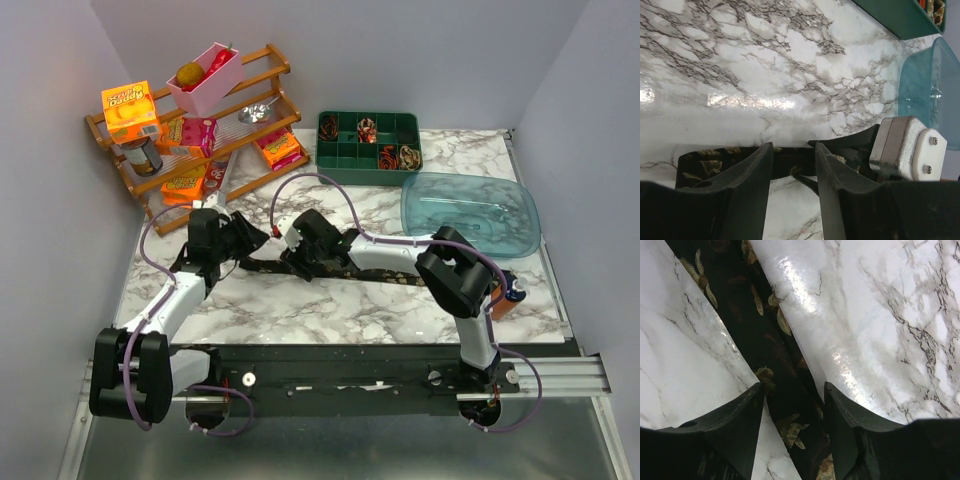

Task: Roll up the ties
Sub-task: Roll the tie at the center of the board.

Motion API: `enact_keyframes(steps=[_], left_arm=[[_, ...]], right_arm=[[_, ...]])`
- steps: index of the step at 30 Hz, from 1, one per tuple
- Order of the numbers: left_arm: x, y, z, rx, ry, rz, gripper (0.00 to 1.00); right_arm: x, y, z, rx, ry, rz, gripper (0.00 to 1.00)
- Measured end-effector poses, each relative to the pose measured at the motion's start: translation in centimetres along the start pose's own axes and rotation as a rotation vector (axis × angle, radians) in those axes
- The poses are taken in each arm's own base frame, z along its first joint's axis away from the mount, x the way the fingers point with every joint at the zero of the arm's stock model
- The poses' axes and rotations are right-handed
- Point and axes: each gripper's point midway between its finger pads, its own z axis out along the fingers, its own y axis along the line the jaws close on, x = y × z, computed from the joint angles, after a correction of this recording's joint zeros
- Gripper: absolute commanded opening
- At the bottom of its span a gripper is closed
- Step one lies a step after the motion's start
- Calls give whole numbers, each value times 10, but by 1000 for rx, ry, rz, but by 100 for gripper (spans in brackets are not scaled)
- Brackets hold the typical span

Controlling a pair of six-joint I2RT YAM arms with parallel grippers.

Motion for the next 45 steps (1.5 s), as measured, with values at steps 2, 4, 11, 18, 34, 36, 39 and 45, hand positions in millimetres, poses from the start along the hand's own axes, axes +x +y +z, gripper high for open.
enact_keyframes(steps=[2, 4, 11, 18, 34, 36, 39, 45], left_arm=[[-2, 3, -1, -23, -5, 5, 29], [-1, 9, -2, -57, -4, 0, 19], [9, 25, -5, -130, 30, -13, 0], [22, 53, -16, -284, 78, -18, 0], [23, 86, 4, -408, 84, 3, 0], [26, 92, 8, -420, 93, 6, 0], [30, 98, 14, -433, 108, 6, 0], [22, 96, 26, -409, 77, 14, 0]], right_arm=[[1, 0, -1, -2, 6, -3, 60], [1, 0, 0, -4, 11, -6, 59], [1, 3, 0, -23, 13, -16, 58], [0, 5, 1, -40, 13, -22, 57], [-2, 10, 4, -72, 9, -25, 57], [-2, 10, 4, -75, 8, -28, 57], [-3, 11, 5, -82, 6, -32, 57], [-4, 13, 6, -94, 3, -45, 54]])
